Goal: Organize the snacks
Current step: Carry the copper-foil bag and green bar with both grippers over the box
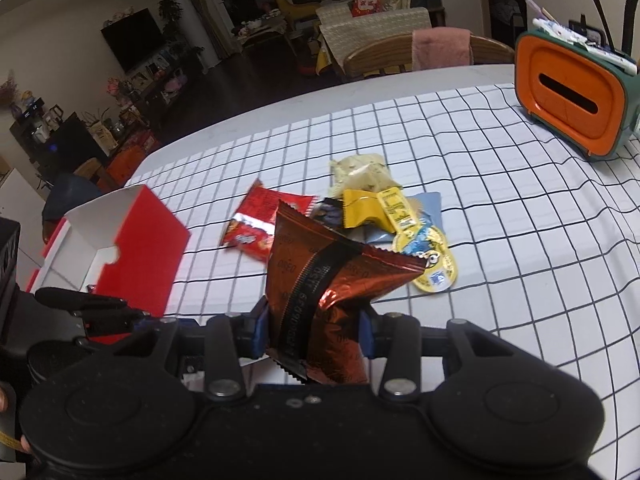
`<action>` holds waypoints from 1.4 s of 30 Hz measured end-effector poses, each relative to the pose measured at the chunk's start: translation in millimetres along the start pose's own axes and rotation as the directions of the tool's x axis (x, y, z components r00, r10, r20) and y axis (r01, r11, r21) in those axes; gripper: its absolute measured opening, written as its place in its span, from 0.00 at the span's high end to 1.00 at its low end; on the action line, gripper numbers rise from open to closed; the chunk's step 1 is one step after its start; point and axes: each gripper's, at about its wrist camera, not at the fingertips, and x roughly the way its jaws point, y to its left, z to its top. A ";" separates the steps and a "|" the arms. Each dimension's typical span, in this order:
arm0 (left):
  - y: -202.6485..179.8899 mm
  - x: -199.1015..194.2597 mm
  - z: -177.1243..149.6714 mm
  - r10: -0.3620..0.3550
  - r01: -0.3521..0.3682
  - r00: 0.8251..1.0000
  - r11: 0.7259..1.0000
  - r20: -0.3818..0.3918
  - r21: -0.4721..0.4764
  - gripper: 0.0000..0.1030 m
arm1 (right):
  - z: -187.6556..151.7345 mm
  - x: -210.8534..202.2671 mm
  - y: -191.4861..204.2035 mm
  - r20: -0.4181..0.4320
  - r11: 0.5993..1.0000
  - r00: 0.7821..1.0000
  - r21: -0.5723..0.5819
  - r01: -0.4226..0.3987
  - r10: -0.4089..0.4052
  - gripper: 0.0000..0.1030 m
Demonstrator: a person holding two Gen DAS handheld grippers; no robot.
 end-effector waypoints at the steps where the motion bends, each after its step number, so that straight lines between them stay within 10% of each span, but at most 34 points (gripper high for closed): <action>1: 1.8 -4.5 -1.7 -0.006 0.006 1.000 1.000 -0.002 -0.004 0.91 | -1.1 -2.5 3.4 0.002 1.000 1.000 -0.001 -0.003 0.003 0.61; 15: 26.8 -14.2 -19.8 -0.029 0.029 0.999 1.000 -0.041 -0.001 0.86 | -22.8 -24.4 26.7 0.015 1.000 1.000 0.016 0.014 -0.015 0.61; 20: 24.2 1.3 -22.8 -0.019 0.020 0.998 1.000 -0.068 0.013 0.30 | -35.9 -28.6 17.2 0.019 0.998 1.000 0.061 0.016 -0.017 0.61; 29: -5.2 44.8 -28.2 0.041 -0.011 0.988 0.979 -0.148 0.202 0.31 | -63.0 -26.3 0.7 -0.003 0.988 1.000 0.152 0.023 -0.023 0.61; 35: -3.4 48.9 -28.0 0.067 -0.034 0.986 0.977 -0.152 0.208 0.55 | -72.4 -25.4 -1.0 -0.013 0.985 1.000 0.173 0.022 -0.020 0.61; 42: -3.8 49.3 -33.0 0.098 -0.071 0.987 0.977 -0.131 0.201 0.59 | -73.0 -24.6 0.6 -0.011 0.985 1.000 0.173 0.022 -0.020 0.61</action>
